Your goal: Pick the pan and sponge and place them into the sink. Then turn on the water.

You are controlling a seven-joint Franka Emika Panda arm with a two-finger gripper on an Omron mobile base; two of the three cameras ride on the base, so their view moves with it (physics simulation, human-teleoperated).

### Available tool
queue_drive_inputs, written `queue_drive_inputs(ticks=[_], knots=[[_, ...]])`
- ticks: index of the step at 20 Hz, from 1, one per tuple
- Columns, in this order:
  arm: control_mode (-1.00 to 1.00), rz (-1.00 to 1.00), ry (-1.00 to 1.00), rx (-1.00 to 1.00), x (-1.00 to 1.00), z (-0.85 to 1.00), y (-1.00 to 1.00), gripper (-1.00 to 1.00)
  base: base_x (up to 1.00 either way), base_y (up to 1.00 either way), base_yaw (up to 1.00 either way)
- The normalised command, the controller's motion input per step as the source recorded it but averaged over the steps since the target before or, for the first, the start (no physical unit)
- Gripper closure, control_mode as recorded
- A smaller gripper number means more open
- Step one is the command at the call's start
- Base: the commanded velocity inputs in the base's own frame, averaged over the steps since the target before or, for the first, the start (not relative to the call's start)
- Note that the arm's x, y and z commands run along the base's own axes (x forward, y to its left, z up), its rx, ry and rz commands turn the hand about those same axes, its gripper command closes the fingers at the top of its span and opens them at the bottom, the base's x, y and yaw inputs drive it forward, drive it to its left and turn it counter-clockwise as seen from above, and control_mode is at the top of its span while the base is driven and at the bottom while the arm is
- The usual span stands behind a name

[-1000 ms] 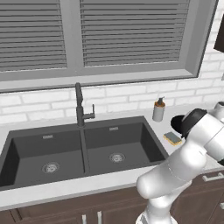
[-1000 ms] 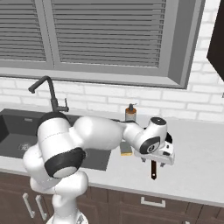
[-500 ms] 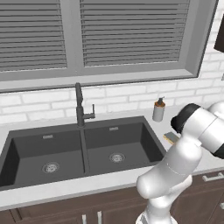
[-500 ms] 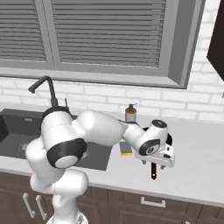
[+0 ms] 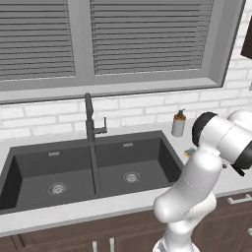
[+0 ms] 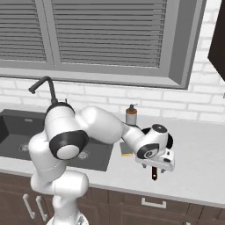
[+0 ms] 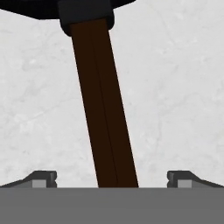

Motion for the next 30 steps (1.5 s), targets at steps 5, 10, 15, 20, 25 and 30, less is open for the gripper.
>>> queue_drive_inputs(ticks=[5, 10, 15, 20, 25, 30], knots=[[-1.0, 0.0, 0.0, 0.0, 0.0, -0.08, 0.0, 1.0, 0.0, 0.0, 0.0], [-1.0, 0.0, 0.0, 0.0, 0.0, 0.0, 0.0, 1.0, 0.0, 0.0, 0.0], [-1.0, 0.0, 0.0, 0.0, 0.0, 0.0, 0.0, 1.0, 0.0, 0.0, 0.0], [-1.0, 0.0, 0.0, 0.0, -0.01, 0.04, -0.02, 1.0, 0.0, 0.0, 0.0], [-1.0, 0.0, 0.0, 0.0, -0.04, 0.34, -0.07, 1.0, 0.0, 0.0, 0.0], [-1.0, 0.0, 0.0, 0.0, -0.28, 0.65, -0.03, 1.0, 0.0, 0.0, 0.0]])
